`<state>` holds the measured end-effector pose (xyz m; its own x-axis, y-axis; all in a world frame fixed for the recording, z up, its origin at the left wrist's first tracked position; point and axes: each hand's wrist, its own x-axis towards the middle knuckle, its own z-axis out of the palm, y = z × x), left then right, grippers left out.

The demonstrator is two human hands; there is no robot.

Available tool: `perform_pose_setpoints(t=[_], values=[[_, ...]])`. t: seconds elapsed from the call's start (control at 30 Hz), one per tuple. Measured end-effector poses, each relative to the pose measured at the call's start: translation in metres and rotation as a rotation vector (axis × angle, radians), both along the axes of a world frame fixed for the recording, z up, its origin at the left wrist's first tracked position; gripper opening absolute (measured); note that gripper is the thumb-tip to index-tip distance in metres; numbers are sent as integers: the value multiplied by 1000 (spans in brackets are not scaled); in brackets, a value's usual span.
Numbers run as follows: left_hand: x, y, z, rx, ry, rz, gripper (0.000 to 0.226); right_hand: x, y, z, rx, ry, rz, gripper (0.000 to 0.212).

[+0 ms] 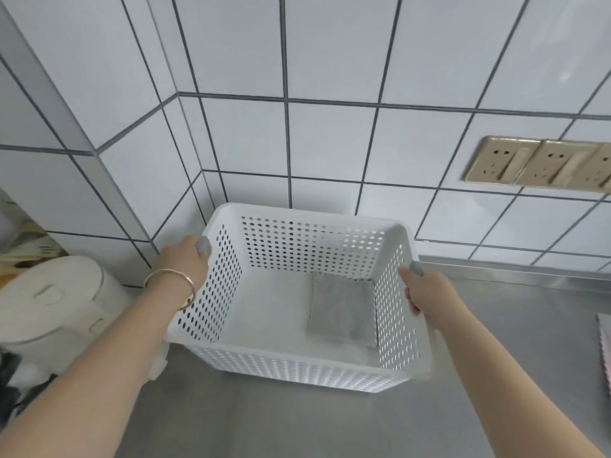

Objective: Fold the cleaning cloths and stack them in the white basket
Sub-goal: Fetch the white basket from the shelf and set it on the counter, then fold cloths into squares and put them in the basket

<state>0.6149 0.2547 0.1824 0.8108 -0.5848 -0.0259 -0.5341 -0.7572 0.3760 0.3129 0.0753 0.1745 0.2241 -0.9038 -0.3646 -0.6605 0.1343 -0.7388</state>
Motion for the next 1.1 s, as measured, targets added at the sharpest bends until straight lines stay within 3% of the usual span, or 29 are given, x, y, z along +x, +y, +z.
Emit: perform_pose_setpoints(t=[0.2, 0.33, 0.57, 0.87, 1.0, 1.1], values=[[30, -23, -7, 79, -57, -16, 22, 42, -27, -7, 12, 55, 79, 36], [48, -32, -7, 233, -80, -32, 18, 63, -34, -17, 59, 21, 37, 42], [54, -52, -4, 413, -108, -1, 29, 83, -49, -28, 57, 24, 15, 41], [49, -50, -7, 487, -161, 17, 30, 90, -49, -31, 63, 63, 13, 41], [8, -59, 24, 330, -313, -88, 44, 83, -36, -18, 35, -102, -44, 39], [-51, -76, 46, 96, -363, -291, 48, 64, -16, -2, -167, -113, -24, 43]])
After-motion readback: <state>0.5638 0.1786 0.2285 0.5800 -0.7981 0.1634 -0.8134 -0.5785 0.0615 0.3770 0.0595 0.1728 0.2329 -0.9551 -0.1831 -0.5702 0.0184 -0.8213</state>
